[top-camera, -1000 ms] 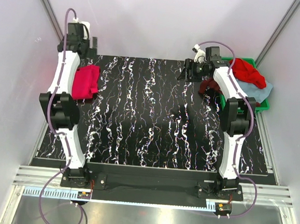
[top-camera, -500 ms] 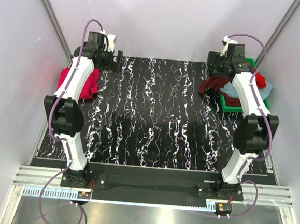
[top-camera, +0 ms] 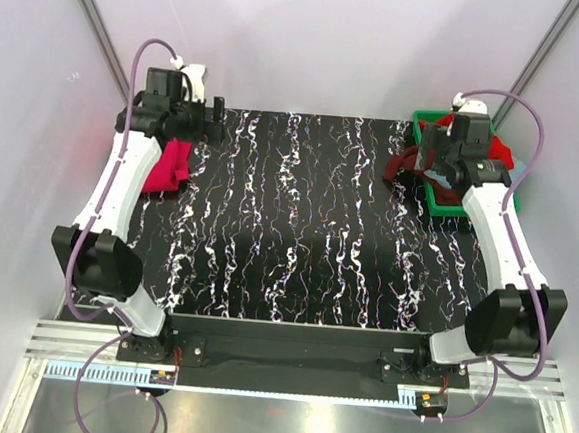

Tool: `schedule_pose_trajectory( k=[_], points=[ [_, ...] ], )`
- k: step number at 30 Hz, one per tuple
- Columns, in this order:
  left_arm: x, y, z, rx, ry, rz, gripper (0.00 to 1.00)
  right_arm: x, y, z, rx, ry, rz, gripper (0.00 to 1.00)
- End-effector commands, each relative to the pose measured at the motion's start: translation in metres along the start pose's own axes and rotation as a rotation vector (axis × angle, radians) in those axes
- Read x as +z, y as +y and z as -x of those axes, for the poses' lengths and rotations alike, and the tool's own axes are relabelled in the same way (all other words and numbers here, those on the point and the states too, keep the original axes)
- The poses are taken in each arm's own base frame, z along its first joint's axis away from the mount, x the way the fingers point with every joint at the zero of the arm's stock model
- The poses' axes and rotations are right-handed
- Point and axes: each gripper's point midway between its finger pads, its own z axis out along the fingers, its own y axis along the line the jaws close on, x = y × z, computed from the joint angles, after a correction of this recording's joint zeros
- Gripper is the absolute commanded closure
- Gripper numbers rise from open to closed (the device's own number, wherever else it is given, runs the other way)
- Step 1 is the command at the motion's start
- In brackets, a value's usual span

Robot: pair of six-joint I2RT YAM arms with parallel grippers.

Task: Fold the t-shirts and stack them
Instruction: Neatly place the folded tshirt to the corner

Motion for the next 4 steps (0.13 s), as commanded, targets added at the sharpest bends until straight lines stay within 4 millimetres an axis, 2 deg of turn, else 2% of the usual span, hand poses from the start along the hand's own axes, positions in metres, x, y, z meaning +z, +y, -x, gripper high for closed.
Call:
schedule_pose_trajectory(
  k=[1,3,4],
  points=[
    [-0.015,0.002,0.021,0.028,-0.080,0.025,0.01,-0.012,-0.014,-0.005,-0.015,-0.025,-0.062,0.00],
    [-0.026,0.002,0.034,0.045,-0.114,0.034,0.01,-0.014,-0.018,-0.009,-0.045,-0.030,-0.072,0.00],
    [-0.030,0.002,0.038,0.068,-0.124,0.035,0.01,-0.016,-0.019,-0.003,-0.048,-0.062,-0.076,0.00]
  ],
)
